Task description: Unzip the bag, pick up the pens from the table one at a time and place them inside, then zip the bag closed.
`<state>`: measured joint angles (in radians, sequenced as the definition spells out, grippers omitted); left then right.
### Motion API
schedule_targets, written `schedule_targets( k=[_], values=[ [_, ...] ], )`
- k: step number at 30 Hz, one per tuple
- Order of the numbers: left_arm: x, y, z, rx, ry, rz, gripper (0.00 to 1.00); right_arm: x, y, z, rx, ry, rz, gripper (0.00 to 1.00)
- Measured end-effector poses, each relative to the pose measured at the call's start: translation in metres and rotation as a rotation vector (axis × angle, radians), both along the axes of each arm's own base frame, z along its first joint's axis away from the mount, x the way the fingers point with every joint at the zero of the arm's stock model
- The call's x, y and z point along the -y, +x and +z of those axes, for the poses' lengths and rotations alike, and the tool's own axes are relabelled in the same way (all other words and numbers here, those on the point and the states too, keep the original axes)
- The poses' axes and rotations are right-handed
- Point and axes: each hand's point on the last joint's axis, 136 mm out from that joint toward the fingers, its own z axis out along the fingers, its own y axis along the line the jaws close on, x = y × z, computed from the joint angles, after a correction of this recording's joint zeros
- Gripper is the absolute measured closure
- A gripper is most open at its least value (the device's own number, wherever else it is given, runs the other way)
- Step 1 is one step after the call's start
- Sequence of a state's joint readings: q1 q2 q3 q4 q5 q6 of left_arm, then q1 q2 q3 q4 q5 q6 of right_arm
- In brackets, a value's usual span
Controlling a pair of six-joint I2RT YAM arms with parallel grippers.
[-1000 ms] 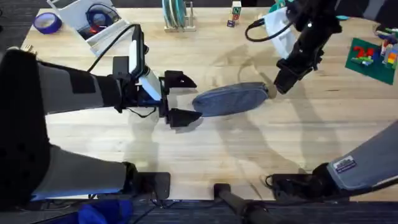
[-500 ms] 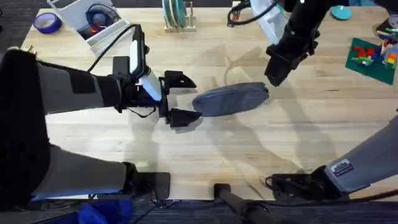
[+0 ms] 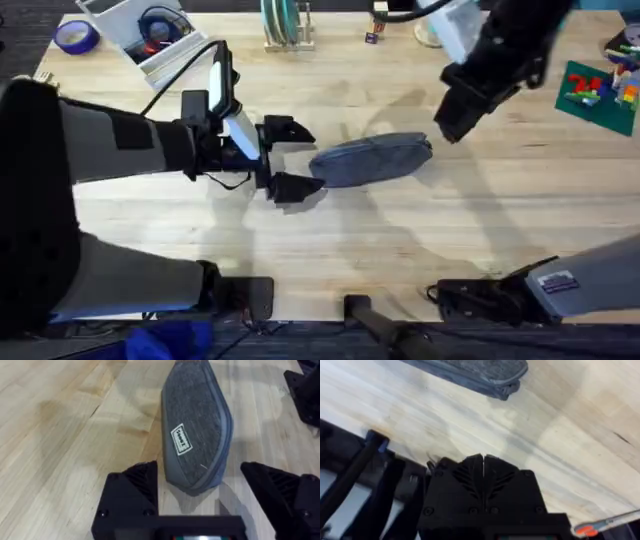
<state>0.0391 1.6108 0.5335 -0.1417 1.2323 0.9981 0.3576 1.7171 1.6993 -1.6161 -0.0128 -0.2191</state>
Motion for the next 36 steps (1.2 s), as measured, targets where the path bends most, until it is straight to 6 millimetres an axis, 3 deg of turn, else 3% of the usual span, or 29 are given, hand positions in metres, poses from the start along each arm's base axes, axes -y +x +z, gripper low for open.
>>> schedule_targets(
  k=[5, 9, 14, 21, 30, 33, 36],
  values=[
    [-0.003, 0.012, 0.008, -0.014, 0.030, 0.043, 0.004, 0.005, -0.008, 0.026, 0.104, 0.028, -0.006, 0.965],
    [-0.009, 0.033, 0.036, 0.053, 0.076, 0.107, 0.005, 0.008, -0.016, 0.043, 0.171, 0.053, -0.008, 0.964],
    [-0.011, 0.040, 0.063, 0.100, 0.097, 0.152, 0.005, 0.020, -0.036, 0.043, 0.185, 0.056, -0.026, 0.964],
    [0.014, 0.020, 0.070, 0.105, 0.147, 0.091, 0.006, 0.030, -0.052, 0.022, 0.242, 0.073, -0.060, 0.964],
    [0.060, -0.006, 0.069, 0.167, 0.216, -0.047, 0.007, 0.040, -0.068, 0.032, 0.406, 0.130, -0.089, 0.951],
    [0.071, -0.013, 0.065, 0.183, 0.246, -0.078, 0.008, 0.046, -0.070, 0.035, 0.450, 0.136, -0.093, 0.876],
    [0.079, -0.018, 0.063, 0.194, 0.267, -0.098, 0.008, 0.052, -0.067, 0.035, 0.482, 0.135, -0.093, 0.687]
  ],
)
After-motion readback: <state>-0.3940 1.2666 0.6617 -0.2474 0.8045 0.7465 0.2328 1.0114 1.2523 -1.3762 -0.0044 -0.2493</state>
